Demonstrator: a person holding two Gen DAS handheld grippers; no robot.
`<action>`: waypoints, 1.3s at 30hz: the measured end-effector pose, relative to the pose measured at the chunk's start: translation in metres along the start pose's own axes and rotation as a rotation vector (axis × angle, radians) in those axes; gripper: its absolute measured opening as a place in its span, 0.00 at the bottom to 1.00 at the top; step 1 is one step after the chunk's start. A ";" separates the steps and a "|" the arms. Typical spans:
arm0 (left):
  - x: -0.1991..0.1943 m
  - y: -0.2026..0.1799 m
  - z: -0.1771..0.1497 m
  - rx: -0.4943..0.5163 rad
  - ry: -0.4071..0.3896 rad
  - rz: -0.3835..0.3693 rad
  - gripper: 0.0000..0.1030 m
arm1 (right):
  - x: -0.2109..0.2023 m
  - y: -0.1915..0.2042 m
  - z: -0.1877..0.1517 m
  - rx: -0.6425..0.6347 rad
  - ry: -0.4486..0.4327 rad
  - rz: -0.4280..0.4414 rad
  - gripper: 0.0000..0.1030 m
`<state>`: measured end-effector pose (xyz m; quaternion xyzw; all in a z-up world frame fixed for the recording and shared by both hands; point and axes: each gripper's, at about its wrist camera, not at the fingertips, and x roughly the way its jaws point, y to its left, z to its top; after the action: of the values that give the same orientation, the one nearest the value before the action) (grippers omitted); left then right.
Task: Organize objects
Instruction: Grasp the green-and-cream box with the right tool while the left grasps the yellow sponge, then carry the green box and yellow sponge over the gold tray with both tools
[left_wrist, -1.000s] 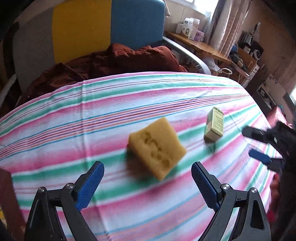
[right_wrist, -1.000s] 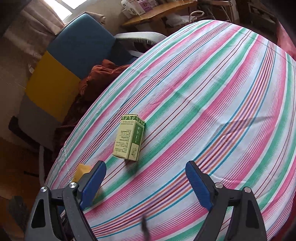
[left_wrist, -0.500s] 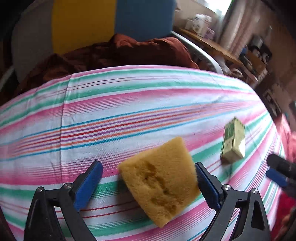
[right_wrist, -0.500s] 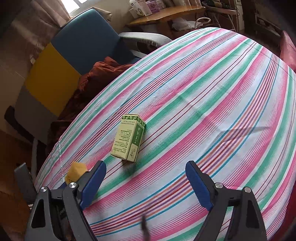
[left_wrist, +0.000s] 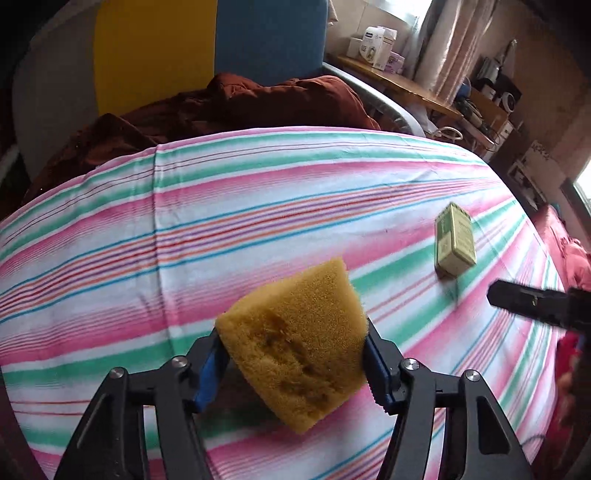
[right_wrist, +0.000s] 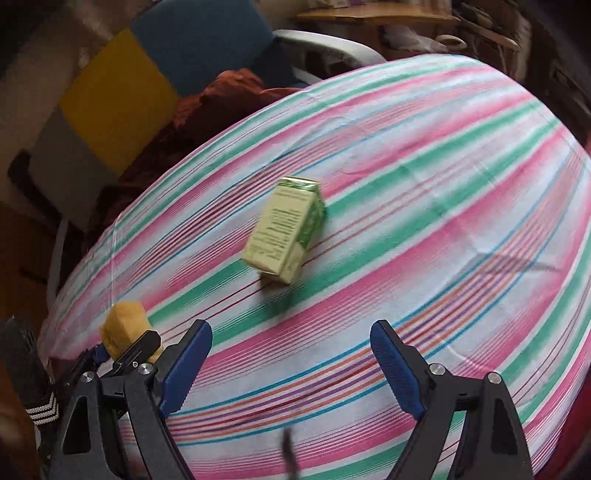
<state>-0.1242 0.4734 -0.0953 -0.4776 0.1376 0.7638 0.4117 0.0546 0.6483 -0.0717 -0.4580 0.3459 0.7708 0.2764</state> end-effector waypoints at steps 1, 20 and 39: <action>-0.001 0.002 -0.002 0.000 -0.001 -0.005 0.63 | -0.001 0.006 0.003 -0.052 0.003 -0.021 0.87; -0.008 0.016 -0.011 -0.054 -0.020 -0.072 0.65 | 0.058 0.036 0.063 -0.715 0.158 -0.191 0.87; -0.009 0.013 -0.014 -0.052 -0.025 -0.060 0.65 | 0.057 0.034 0.042 -0.725 0.191 -0.196 0.76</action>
<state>-0.1237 0.4524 -0.0971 -0.4825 0.0979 0.7604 0.4236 -0.0163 0.6672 -0.0986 -0.6265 0.0297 0.7670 0.1353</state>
